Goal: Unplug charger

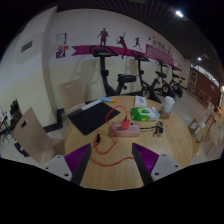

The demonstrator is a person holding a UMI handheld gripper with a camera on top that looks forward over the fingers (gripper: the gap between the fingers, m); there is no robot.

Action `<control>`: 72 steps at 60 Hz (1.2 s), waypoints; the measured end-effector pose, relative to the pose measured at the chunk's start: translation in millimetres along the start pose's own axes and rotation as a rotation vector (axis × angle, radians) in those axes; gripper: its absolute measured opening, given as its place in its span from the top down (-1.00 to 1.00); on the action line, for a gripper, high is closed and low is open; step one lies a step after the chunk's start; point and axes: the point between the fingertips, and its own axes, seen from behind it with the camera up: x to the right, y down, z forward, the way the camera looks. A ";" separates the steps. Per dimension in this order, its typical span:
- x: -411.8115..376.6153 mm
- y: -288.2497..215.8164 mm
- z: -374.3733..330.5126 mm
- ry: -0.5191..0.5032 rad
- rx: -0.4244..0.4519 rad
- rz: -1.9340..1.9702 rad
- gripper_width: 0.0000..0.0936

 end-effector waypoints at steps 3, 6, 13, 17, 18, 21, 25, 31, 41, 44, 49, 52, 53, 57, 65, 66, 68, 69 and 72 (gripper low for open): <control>12.7 2.0 10.6 0.016 0.003 0.009 -0.83; 24.0 2.8 22.4 0.025 0.010 0.017 -0.84; 42.1 0.3 51.4 0.031 0.040 0.031 -0.84; 51.1 -2.1 71.1 0.032 0.063 0.036 -0.83; 53.0 -3.1 76.2 0.033 0.069 0.039 -0.83; 59.5 -6.4 92.1 0.035 0.090 0.042 -0.83; 67.4 -11.3 114.2 0.041 0.117 0.057 -0.83; 70.0 -19.2 149.1 0.024 0.148 0.069 -0.85; 71.6 -28.1 205.8 -0.005 0.187 0.066 -0.85; 71.3 -30.2 221.1 -0.007 0.191 0.064 -0.84; 73.4 -30.0 246.6 -0.006 0.190 0.069 -0.85; 73.6 -31.3 258.8 -0.003 0.187 0.074 -0.84; 73.2 -32.2 261.9 -0.004 0.188 0.075 -0.84; 73.8 -34.0 274.8 -0.008 0.189 0.080 -0.82; 72.3 -33.2 296.1 -0.019 0.179 0.095 -0.59; 71.5 -32.8 298.0 -0.023 0.177 0.098 -0.50; 71.0 -30.2 302.3 -0.023 0.168 0.100 -0.41; 71.2 -28.8 304.3 -0.022 0.163 0.100 -0.26; 74.9 -29.6 307.9 -0.004 0.167 0.085 0.25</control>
